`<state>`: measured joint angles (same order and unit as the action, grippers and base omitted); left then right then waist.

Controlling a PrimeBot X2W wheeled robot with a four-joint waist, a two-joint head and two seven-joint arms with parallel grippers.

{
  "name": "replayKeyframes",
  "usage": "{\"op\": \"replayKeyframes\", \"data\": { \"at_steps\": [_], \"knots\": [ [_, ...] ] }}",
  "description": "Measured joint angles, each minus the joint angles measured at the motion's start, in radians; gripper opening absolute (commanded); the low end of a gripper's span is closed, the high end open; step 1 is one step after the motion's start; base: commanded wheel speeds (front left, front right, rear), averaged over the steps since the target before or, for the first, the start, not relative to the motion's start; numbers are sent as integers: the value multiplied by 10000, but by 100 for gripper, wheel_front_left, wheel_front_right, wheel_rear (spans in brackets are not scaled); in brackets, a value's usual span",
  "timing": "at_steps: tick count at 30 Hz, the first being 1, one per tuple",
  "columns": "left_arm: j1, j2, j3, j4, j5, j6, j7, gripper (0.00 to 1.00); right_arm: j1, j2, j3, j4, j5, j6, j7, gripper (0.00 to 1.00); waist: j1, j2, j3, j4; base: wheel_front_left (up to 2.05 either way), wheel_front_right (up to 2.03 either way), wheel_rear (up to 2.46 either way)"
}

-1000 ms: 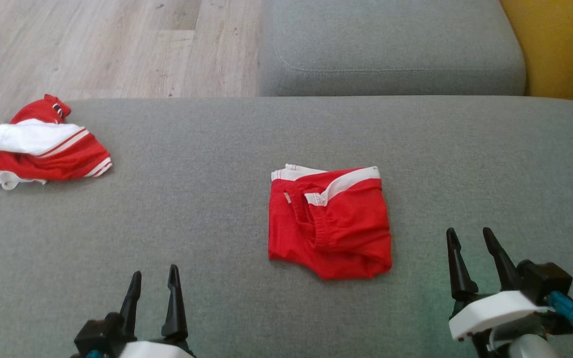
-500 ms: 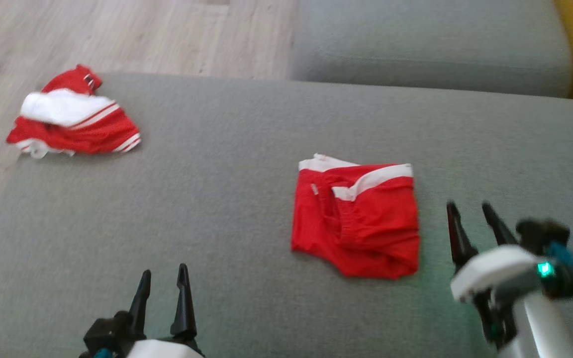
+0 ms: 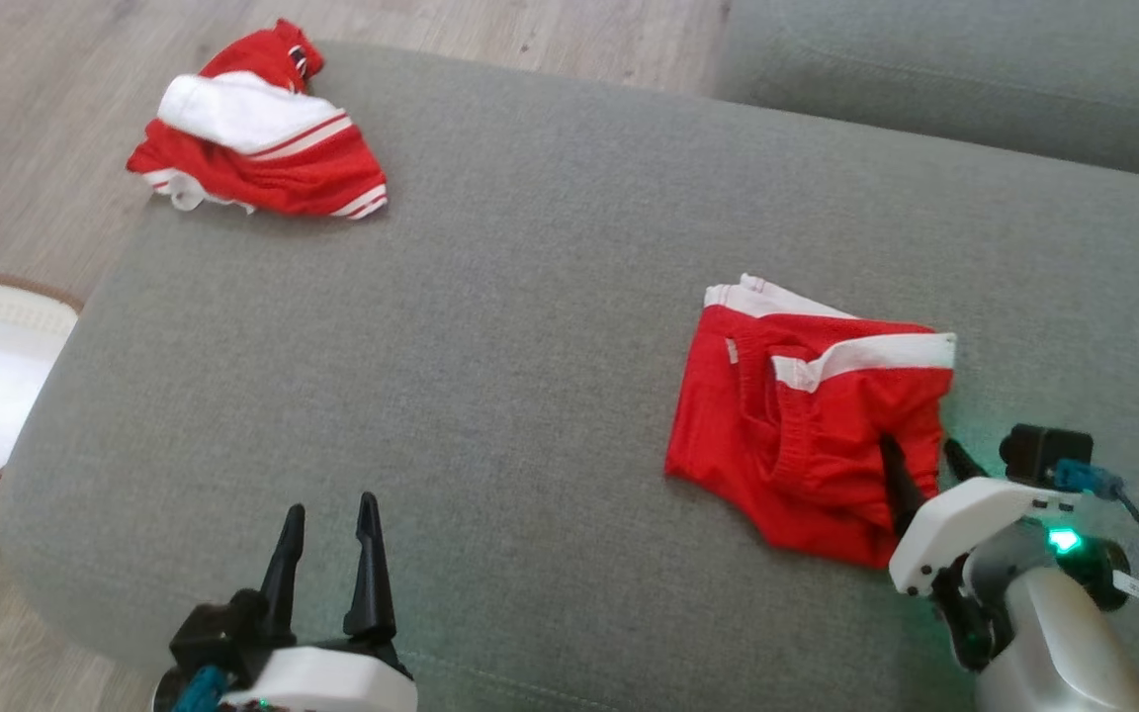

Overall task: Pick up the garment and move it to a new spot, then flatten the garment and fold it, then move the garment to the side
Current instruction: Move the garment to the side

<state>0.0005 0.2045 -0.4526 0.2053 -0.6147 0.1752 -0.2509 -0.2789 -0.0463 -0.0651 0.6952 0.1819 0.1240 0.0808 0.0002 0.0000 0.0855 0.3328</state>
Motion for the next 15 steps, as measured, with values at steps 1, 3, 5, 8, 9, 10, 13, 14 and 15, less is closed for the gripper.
{"op": "replayKeyframes", "data": {
  "at_steps": [1, 3, 5, 8, 9, 10, 13, 14, 15],
  "knots": [
    [0, 0, 0, 0, 0, 0, 0, 100, 0, 0, 0, 0, 0, 0, 0, 100, 0, 0, 0, 0, 0, 0, 0],
    [5, -40, 36, 23, 33, -4, 0, 100, -217, -25, 255, 299, 401, 0, -17, 84, -1, 0, 87, 32, 0, 0, 0],
    [5, -63, 50, 48, 104, -31, 0, 100, -472, -23, 428, 508, 464, 0, -54, 20, -1, 0, 99, -53, 0, 0, 0],
    [5, -79, 58, 63, 180, -140, 0, 100, -696, -13, 579, 752, 424, 0, -362, 0, -2, 0, 126, -265, 0, 0, 0],
    [6, -86, 58, 65, 182, -173, 0, 100, -760, -10, 575, 823, 330, 0, -481, 0, -2, 0, 138, -358, 0, 0, 0],
    [5, -96, 69, 63, 192, -180, 0, 100, -837, -8, 568, 884, 234, 0, -579, 0, -2, 0, 152, -461, 0, 0, 0],
    [4, -100, 176, 44, 318, -174, -2, 100, -1139, -6, 485, 1016, -111, 0, -779, 0, -2, 0, 195, -857, 0, 0, 0],
    [5, -98, 226, 25, 353, -173, -2, 100, -1260, -2, 399, 1034, -238, 0, -828, 0, -2, 0, 214, -1020, 0, 0, 0],
    [2, -90, 276, -6, 351, -174, -8, 100, -1374, 0, 290, 1032, -382, 2, -853, 0, -2, 0, 239, -1189, 0, 0, 0]
  ]
}}
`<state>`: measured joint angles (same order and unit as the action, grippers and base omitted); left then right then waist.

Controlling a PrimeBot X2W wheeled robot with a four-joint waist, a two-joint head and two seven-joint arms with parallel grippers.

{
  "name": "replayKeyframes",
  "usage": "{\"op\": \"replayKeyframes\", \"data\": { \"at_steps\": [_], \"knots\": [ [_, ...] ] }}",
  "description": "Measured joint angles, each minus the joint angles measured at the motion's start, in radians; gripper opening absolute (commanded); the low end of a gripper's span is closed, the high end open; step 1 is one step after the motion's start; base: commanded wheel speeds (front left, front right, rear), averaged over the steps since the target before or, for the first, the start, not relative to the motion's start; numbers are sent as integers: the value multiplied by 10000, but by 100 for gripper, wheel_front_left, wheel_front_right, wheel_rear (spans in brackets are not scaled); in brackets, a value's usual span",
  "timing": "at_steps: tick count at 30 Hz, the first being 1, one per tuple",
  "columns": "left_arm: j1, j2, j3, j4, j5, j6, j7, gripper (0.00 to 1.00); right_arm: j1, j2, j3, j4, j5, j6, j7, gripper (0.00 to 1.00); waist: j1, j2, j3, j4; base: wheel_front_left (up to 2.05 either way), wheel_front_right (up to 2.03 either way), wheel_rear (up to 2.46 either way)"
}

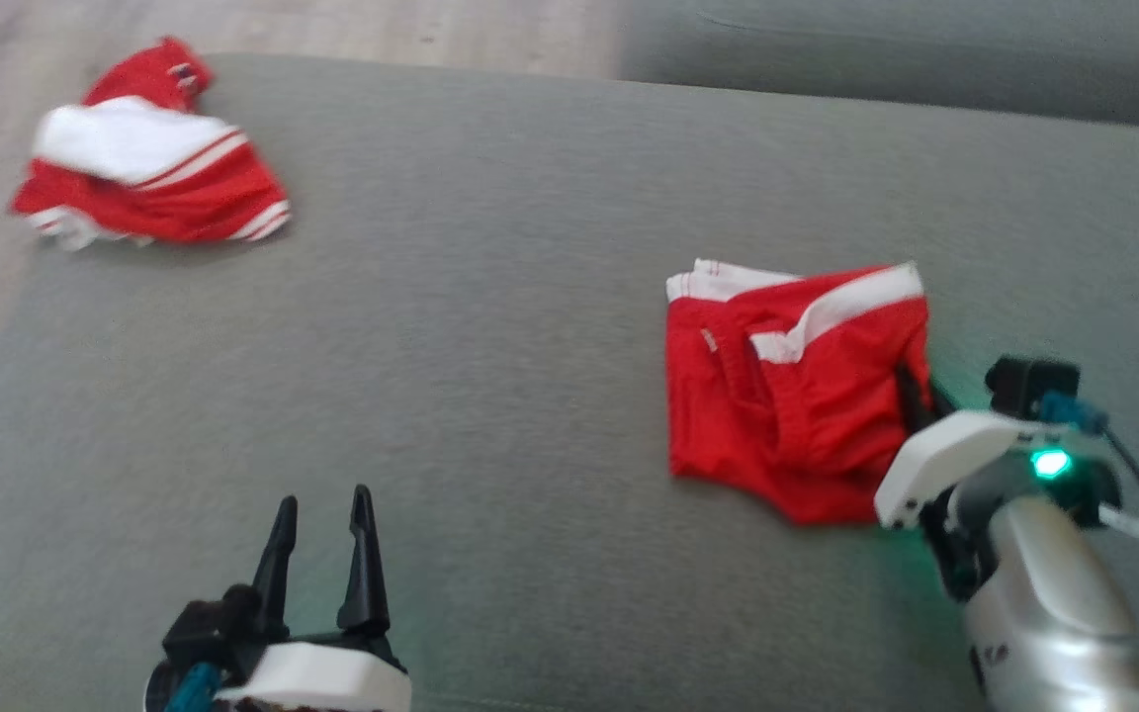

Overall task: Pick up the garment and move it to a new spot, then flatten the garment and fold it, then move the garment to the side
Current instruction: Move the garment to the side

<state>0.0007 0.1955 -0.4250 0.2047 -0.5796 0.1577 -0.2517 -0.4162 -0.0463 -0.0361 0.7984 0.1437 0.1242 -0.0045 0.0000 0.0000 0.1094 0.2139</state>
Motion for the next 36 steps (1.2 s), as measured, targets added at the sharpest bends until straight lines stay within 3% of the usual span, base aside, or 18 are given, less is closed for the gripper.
{"op": "replayKeyframes", "data": {
  "at_steps": [14, 20, 24, 29, 36],
  "knots": [
    [-1177, 125, 31, -525, 453, -8, 109, 100, -1194, -309, -1668, -1114, -1664, -2, 63, 0, 1, 0, 1068, -3022, 0, 0, 0],
    [-1451, 255, 19, -640, 543, -2, 253, 100, -1466, -307, -1860, -1220, -1732, -2, 134, 0, 2, 0, 1784, -3853, 0, 0, 0],
    [-1454, 364, 17, -696, 545, 6, 357, 100, -1654, -303, -1977, -1189, -1848, -2, 132, 0, 2, 0, 2113, -4054, 0, 0, 0],
    [-1460, 447, 27, -863, 545, 98, 393, 100, -2144, -422, -2038, -965, -2033, 0, 134, 0, -1, 0, 2193, -3836, 0, 0, 0],
    [-1508, 470, 27, -1110, 604, 182, 395, 100, -2956, -1616, -2546, -571, -2688, 0, 447, 0, 0, 0, 2311, -3333, 0, 0, 0]
  ]
}}
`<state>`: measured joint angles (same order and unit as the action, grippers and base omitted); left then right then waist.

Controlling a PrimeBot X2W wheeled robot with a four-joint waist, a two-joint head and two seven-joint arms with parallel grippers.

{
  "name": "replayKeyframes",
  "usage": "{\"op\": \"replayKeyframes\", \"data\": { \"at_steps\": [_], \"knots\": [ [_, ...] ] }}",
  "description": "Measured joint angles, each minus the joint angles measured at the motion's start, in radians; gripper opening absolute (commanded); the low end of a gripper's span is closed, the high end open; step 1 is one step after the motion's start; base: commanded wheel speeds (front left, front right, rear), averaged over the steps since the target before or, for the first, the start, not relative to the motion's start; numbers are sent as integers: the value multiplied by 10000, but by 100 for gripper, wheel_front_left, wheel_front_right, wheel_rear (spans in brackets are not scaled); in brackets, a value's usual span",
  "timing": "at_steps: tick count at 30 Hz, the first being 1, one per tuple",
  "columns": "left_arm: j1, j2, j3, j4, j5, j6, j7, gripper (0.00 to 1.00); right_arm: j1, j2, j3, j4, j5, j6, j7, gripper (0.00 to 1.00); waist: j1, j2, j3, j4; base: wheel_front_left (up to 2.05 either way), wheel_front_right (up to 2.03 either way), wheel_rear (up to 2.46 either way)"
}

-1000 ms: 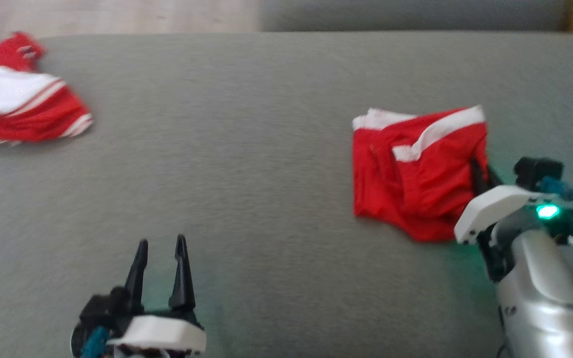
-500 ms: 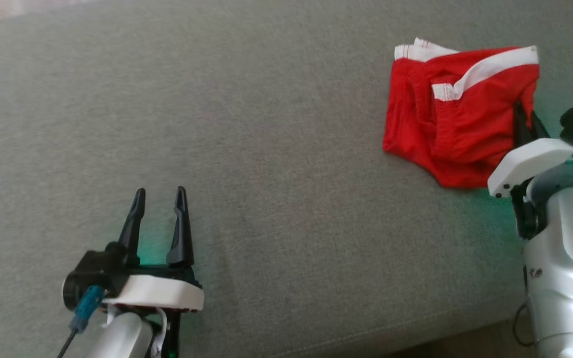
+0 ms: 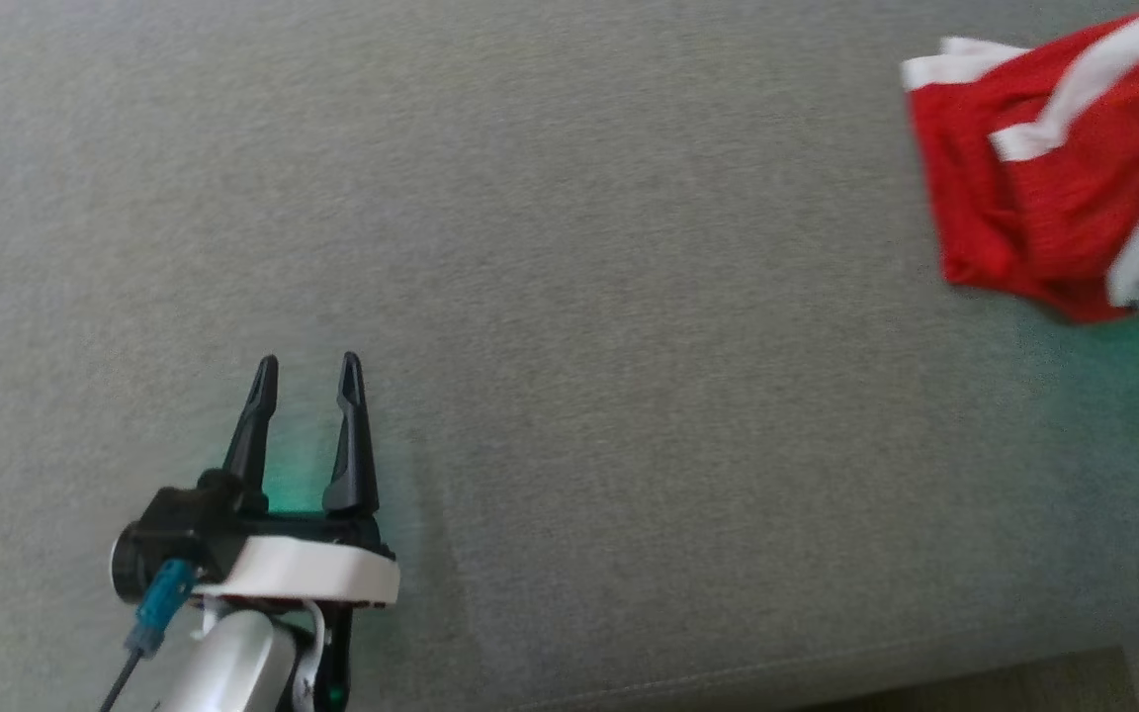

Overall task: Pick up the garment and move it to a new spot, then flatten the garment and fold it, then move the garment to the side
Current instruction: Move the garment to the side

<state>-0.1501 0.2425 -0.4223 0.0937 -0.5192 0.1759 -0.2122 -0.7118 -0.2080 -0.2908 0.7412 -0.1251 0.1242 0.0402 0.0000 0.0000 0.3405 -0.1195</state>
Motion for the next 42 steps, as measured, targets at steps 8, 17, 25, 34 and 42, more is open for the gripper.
{"op": "replayKeyframes", "data": {
  "at_steps": [8, 17, 25, 34, 42],
  "knots": [
    [-88, 102, 19, -174, 2, 88, 12, 100, -627, -1649, -512, 928, -947, 0, 447, 0, 0, 0, 399, 623, 0, 0, 0],
    [-99, 146, 6, -320, 12, 98, 88, 100, -1066, -2113, -1538, 1394, -2217, 0, 194, 100, 1, 0, 547, 909, 0, 0, 0],
    [-96, 136, -13, -270, 8, 100, 82, 100, -1070, -1133, -1367, 1204, -2855, 0, -623, 100, 0, 0, -11, 872, 0, 0, 0],
    [76, -13, -84, 127, -205, 90, -17, 100, -793, 63, 531, 786, -1820, 0, -1271, 100, -1, 0, -1260, 979, 0, 0, 0],
    [1054, 56, 75, 570, -569, 196, -92, 100, 1581, 842, 1601, -623, -119, 0, -1467, 100, -3, 1, -2620, 1485, 0, 0, 0]
  ]
}}
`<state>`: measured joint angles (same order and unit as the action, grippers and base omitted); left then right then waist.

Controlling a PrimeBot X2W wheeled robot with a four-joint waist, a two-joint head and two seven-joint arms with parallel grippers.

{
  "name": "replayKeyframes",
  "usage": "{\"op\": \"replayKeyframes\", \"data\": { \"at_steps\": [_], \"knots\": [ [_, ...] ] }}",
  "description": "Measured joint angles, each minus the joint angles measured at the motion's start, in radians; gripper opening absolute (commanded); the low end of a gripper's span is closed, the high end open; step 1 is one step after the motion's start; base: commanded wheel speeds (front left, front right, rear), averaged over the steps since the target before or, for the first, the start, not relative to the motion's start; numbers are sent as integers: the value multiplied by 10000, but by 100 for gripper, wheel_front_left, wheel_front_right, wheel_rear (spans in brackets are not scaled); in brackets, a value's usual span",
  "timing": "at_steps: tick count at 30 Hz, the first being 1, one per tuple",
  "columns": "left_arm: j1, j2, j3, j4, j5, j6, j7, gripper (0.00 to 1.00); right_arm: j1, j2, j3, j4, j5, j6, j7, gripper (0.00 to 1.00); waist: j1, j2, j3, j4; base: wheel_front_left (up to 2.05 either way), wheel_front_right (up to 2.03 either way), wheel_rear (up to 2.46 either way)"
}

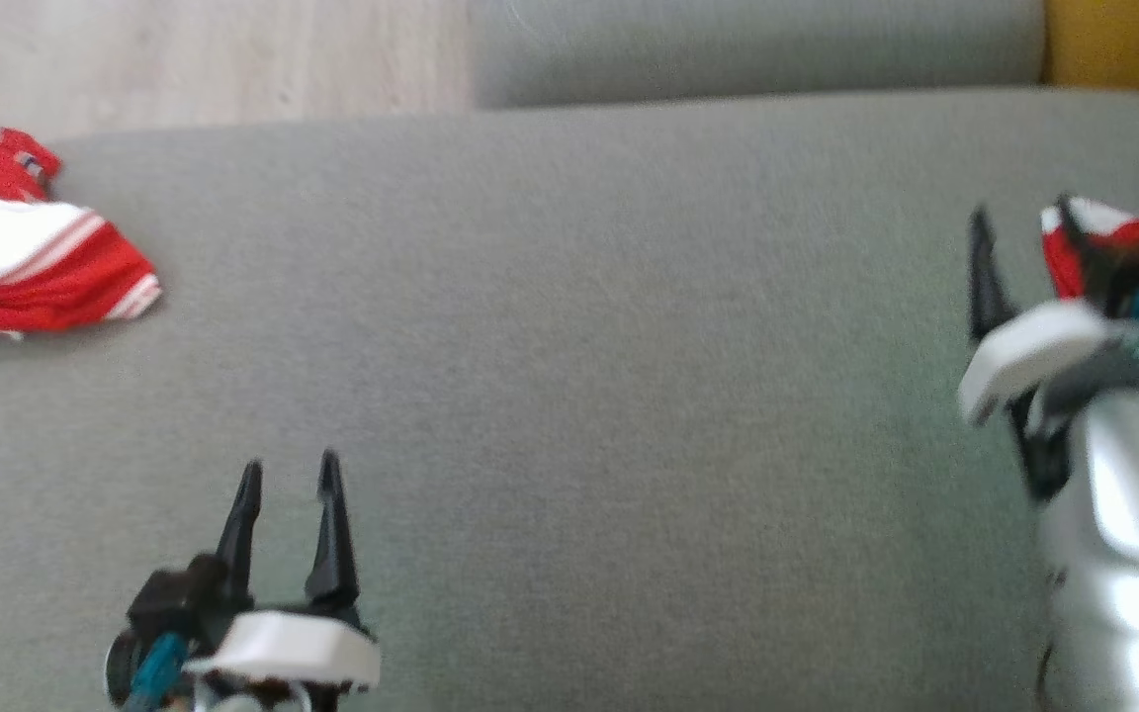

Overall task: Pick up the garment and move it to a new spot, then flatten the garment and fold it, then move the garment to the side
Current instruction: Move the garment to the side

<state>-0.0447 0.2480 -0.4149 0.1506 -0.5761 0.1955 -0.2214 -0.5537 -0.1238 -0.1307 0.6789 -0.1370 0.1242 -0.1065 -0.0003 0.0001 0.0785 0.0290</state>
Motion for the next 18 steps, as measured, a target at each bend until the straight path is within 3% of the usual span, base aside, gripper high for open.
{"op": "replayKeyframes", "data": {
  "at_steps": [5, 18],
  "knots": [
    [752, 151, 213, 123, -165, 109, -4, 100, 2130, 560, 318, -1289, 899, 0, 119, 100, -1, 0, -804, 427, 0, 0, 0],
    [1317, 146, -63, 468, -249, 67, -10, 100, 5536, 784, 940, -3914, 1969, 0, 322, 100, 2, 0, -1457, 566, 0, 0, 0]
  ]
}}
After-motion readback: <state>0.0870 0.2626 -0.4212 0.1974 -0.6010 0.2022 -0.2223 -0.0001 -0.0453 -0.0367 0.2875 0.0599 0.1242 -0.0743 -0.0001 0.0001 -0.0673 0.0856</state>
